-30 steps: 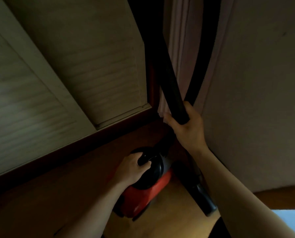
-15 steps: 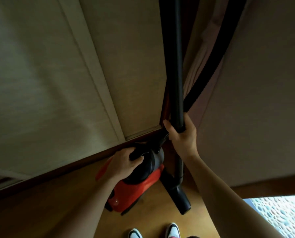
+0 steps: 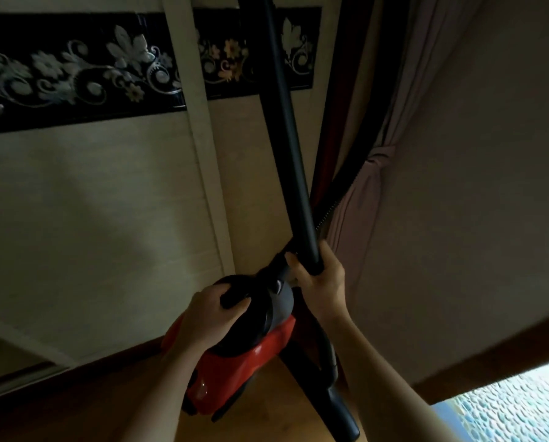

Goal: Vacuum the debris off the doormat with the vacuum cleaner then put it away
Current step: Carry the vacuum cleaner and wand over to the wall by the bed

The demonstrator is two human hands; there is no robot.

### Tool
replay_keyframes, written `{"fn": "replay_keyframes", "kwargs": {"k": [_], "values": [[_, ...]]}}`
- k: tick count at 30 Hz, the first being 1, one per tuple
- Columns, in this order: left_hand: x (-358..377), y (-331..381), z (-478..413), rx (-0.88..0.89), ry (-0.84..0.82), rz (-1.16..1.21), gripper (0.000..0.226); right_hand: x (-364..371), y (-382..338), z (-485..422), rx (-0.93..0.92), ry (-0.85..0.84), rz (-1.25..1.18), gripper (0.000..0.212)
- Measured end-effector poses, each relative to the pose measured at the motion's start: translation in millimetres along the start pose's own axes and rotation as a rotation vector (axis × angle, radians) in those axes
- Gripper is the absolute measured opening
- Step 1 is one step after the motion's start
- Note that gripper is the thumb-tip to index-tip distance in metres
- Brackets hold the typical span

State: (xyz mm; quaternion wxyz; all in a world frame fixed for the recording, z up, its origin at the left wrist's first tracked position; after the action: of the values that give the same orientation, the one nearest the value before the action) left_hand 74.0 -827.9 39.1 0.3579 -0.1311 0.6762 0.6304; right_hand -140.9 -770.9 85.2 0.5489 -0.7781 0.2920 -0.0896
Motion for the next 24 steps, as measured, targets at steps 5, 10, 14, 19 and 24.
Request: {"fn": "replay_keyframes", "kwargs": {"k": [5,10,14,19,24], "values": [[-6.0,-2.7,13.2,-0.018,0.084,-0.001,0.023,-1.2,-19.7,4.9,-0.063,-0.023,0.007,0.035],[-3.8,-6.3,17.0,-0.041,0.106,0.004,0.023,-0.6,-25.1,4.2,-0.103,-0.047,-0.011,0.033],[-0.6,-5.6,19.8,-0.102,0.126,0.016,0.027,-2.9,-19.1,0.9,-0.106,-0.087,-0.048,0.034],[1.0,3.3,25.8,-0.206,0.218,-0.005,0.024,0.4,-4.3,-17.7,-0.073,-0.180,-0.132,0.029],[0.1,5.2,41.4,-0.334,0.326,-0.061,0.027,8.5,0.9,-29.3,-0.092,-0.352,-0.191,0.041]]}}
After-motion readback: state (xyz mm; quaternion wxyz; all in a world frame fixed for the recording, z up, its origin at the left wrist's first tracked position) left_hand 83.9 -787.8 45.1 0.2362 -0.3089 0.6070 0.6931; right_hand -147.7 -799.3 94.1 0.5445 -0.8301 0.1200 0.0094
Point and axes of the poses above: each hand's wrist, its own z-axis away from the middle knuckle, its own x-axis out of the palm, y = z × x, the point moved 6 cm from there along -z, towards the middle knuckle, and after that the axes turned 5 degrees about -x, right-handed, at the moved point
